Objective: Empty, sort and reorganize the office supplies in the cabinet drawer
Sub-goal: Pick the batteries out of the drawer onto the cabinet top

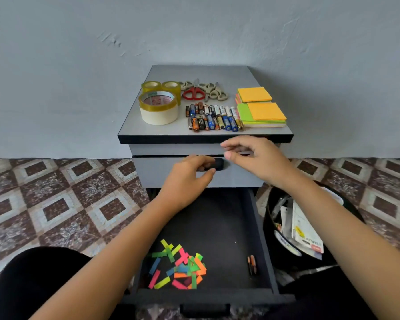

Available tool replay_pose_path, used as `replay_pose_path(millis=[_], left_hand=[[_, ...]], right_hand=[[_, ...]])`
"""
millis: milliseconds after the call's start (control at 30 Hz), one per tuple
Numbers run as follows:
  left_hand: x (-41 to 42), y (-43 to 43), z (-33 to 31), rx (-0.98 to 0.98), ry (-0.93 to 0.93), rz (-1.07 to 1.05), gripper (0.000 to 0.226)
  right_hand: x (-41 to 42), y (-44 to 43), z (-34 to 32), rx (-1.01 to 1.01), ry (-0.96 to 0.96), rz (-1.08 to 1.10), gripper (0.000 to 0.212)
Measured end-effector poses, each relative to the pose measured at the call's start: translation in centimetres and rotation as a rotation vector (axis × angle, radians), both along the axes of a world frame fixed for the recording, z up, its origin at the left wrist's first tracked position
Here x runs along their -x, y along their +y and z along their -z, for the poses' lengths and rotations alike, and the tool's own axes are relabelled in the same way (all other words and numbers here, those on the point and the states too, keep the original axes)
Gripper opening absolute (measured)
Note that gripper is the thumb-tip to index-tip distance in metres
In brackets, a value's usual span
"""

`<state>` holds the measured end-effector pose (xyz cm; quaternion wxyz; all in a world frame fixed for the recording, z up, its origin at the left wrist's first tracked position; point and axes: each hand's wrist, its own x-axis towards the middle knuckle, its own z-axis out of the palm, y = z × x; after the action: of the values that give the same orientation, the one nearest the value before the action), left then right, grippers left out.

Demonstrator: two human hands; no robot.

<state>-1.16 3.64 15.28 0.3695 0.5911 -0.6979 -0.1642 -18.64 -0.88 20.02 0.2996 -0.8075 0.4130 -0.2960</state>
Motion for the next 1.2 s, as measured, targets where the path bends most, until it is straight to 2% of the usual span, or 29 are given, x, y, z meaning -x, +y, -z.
replay_pose_path(millis=[300, 533, 633, 900, 1067, 1200], left_hand=[[3.1, 3.6, 8.5, -0.27, -0.02, 0.094, 0.029], [5.9, 4.0, 14.5, -0.486, -0.067, 0.185, 0.029], [7.1, 3.6, 16.7, -0.564, -0.105, 0.218, 0.03], [10.5, 1.9, 21.6, -0.688, -0.166, 0.252, 0.026], [12.4, 1.4, 24.1, -0.732, -0.286, 0.21, 0.044], [12.8, 1.3, 24.8, -0.728, -0.287, 0.204, 0.044]], right_hand=[[4.7, 3.8, 9.9, -0.2, 0.24, 0.002, 0.022], [7.3, 3.7, 16.2, -0.257, 0.606, -0.066, 0.03], [7.8, 3.6, 17.9, -0.252, 0.703, -0.101, 0.032], [8.4, 2.9, 20.3, -0.158, 0.803, -0.11, 0.034], [8.6, 2.1, 20.2, -0.164, 0.767, -0.085, 0.033], [8.8, 1.6, 20.4, -0.173, 0.736, -0.073, 0.033]])
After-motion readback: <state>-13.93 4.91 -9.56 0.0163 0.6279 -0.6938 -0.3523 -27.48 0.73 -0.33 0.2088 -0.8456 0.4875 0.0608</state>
